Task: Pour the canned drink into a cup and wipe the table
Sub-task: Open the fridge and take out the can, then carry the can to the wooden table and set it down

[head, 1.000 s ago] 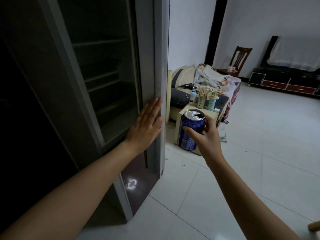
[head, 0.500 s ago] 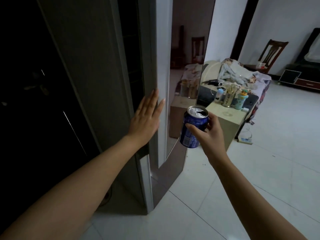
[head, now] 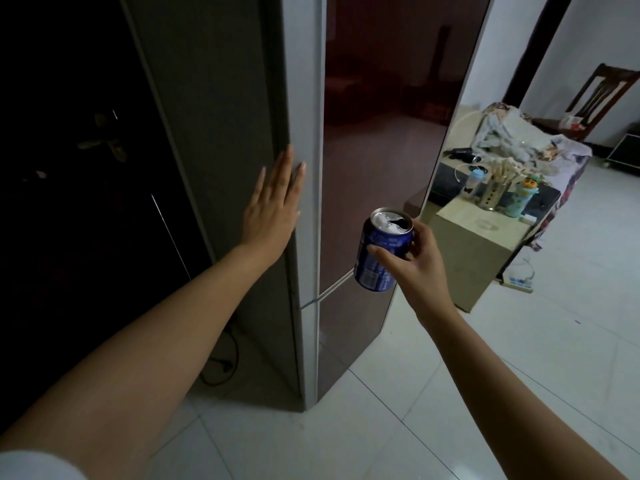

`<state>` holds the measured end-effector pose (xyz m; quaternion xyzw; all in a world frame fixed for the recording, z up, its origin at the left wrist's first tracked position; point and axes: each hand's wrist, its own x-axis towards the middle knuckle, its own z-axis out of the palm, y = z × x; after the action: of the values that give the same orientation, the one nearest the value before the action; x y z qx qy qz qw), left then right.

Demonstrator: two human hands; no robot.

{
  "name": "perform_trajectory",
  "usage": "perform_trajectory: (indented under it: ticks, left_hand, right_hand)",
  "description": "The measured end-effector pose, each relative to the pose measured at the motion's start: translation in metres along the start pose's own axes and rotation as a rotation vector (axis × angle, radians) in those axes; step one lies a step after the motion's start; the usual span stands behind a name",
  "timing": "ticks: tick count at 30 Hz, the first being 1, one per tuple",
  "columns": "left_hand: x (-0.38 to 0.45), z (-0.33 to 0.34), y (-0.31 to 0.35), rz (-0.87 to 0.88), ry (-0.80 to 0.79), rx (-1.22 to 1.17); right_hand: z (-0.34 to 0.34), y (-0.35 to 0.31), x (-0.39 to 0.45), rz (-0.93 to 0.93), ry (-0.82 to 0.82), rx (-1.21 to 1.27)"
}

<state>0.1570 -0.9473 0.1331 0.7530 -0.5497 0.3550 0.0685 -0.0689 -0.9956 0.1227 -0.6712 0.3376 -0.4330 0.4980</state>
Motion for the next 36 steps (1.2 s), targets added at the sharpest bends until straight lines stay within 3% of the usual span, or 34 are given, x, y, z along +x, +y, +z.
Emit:
perform_trajectory:
  ticks: [7,14,18,25,30,36]
  left_hand:
    - [0.002,-0.001,0.001,-0.021,-0.021,-0.040]
    - [-0.017,-0.018,0.033,-0.154,-0.032,-0.532]
    - [-0.040,-0.013,0.060,-0.218,-0.139,-0.736]
    - [-0.073,0.000,0.108,-0.400,-0.441,-1.092]
    - [-0.085,-0.009,0.155,-0.630,-0.857,-1.535]
    - [-0.104,-0.030,0.205,-0.521,-1.303,-1.762]
  right_hand:
    - [0.003,0.007,0.002,0.022,-0.010,0.007]
    - [-0.008,0.012,-0.009,0.052,-0.025,0.001]
    - [-0.021,0.017,-0.023,0.057,-0.014,-0.013]
    - [-0.051,0.030,-0.048,0.104,0.049,-0.025]
    - [-0.078,0.036,-0.075,0.107,0.140,-0.075]
    - [-0.105,0.039,-0.126,0.144,0.354,-0.133]
